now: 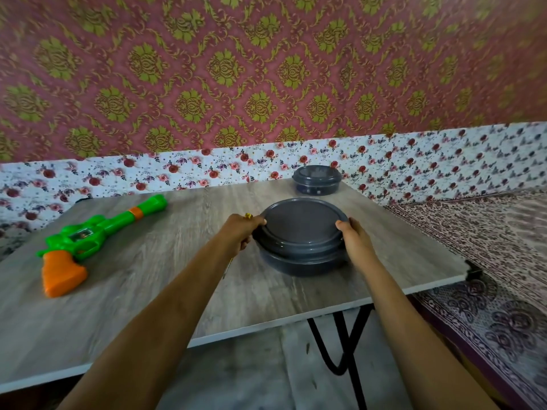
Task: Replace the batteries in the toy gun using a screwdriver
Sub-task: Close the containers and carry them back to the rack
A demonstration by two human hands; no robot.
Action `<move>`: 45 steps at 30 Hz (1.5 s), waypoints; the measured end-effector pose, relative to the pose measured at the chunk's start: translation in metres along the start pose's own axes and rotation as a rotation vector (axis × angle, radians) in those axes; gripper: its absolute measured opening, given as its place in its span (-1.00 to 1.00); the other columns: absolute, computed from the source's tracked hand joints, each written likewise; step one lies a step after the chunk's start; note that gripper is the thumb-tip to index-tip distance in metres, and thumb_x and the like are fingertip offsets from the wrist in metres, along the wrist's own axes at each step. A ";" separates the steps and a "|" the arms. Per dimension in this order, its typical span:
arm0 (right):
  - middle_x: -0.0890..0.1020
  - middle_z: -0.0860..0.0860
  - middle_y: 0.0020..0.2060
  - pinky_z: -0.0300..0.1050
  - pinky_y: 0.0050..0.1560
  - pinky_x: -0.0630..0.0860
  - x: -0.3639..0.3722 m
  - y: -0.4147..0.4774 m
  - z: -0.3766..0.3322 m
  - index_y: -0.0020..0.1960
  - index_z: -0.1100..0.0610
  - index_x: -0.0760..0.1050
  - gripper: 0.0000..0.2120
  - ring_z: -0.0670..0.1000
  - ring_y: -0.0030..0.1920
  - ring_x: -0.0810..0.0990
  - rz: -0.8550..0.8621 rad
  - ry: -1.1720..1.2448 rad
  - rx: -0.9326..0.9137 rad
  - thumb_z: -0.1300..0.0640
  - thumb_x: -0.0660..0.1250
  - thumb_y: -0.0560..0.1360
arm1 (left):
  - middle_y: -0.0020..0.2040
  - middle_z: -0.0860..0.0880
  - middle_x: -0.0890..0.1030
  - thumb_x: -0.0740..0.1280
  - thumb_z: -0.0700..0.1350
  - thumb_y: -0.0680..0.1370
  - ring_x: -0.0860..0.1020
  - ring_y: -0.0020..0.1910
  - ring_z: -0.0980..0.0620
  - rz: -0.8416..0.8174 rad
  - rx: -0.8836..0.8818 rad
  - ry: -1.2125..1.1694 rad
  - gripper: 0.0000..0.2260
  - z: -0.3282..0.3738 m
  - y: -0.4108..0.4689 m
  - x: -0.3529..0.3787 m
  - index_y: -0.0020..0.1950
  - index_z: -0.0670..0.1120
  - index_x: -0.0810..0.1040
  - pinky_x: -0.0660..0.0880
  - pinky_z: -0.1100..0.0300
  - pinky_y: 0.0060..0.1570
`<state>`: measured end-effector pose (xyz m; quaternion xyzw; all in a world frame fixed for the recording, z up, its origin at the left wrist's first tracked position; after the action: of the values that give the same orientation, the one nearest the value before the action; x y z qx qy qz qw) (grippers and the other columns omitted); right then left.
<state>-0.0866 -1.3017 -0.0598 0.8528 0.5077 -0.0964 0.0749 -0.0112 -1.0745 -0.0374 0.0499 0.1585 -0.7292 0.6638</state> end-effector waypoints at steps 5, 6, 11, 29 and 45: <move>0.47 0.05 0.15 -0.10 0.08 0.29 -0.006 0.005 0.001 0.28 0.21 0.42 -0.64 0.10 0.21 0.41 -0.080 0.147 0.168 0.10 0.23 0.52 | -0.35 -0.08 0.35 0.32 -0.06 0.52 0.25 -0.46 0.08 -0.016 -0.031 0.070 -0.79 0.007 0.002 0.001 -0.20 -0.16 0.41 0.19 0.29 -0.51; 0.46 0.05 0.16 -0.08 0.11 0.31 -0.007 0.005 -0.001 0.28 0.20 0.42 -0.63 0.10 0.26 0.40 -0.080 0.161 0.191 0.11 0.26 0.51 | -0.33 -0.08 0.36 0.32 -0.04 0.53 0.24 -0.46 0.09 -0.015 -0.037 0.064 -0.79 0.006 0.004 0.001 -0.17 -0.16 0.42 0.19 0.29 -0.49; 0.53 0.07 0.13 -0.12 -0.02 0.42 -0.007 0.011 -0.003 0.13 0.19 0.47 -0.71 0.08 0.12 0.48 -0.036 0.209 0.186 0.08 0.29 0.47 | -0.32 -0.07 0.38 0.36 0.04 0.51 0.23 -0.47 0.11 -0.007 -0.054 0.042 -0.72 0.005 0.020 0.003 -0.07 -0.17 0.44 0.21 0.32 -0.54; 0.58 0.05 -0.26 0.14 0.13 0.50 0.003 0.022 0.004 -0.37 0.06 0.43 -0.74 0.15 -0.05 0.56 0.261 0.191 0.084 0.00 0.38 0.43 | -0.28 -0.19 0.45 0.42 0.05 0.44 0.43 -0.38 -0.03 0.225 0.043 -0.013 -0.68 -0.012 0.030 0.011 -0.28 -0.15 0.41 0.37 0.17 -0.41; 0.46 0.14 0.31 -0.01 0.20 0.41 -0.001 0.009 0.001 0.35 0.26 0.35 -0.26 0.14 0.29 0.43 -0.036 0.153 0.146 -0.25 0.34 0.39 | -0.15 -0.08 0.53 0.25 0.34 0.44 0.32 -0.38 0.07 -0.121 -0.070 0.335 -0.39 -0.005 -0.012 0.003 0.14 -0.19 0.48 0.31 0.24 -0.38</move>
<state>-0.0795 -1.3074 -0.0606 0.8516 0.5189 -0.0689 -0.0282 -0.0240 -1.0752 -0.0408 0.1379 0.2947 -0.7433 0.5845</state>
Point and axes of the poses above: each hand's wrist, its own y-axis towards the middle knuckle, its own x-axis out of the palm, z = x × y, the point moved 4 cm from there along y, towards the middle knuckle
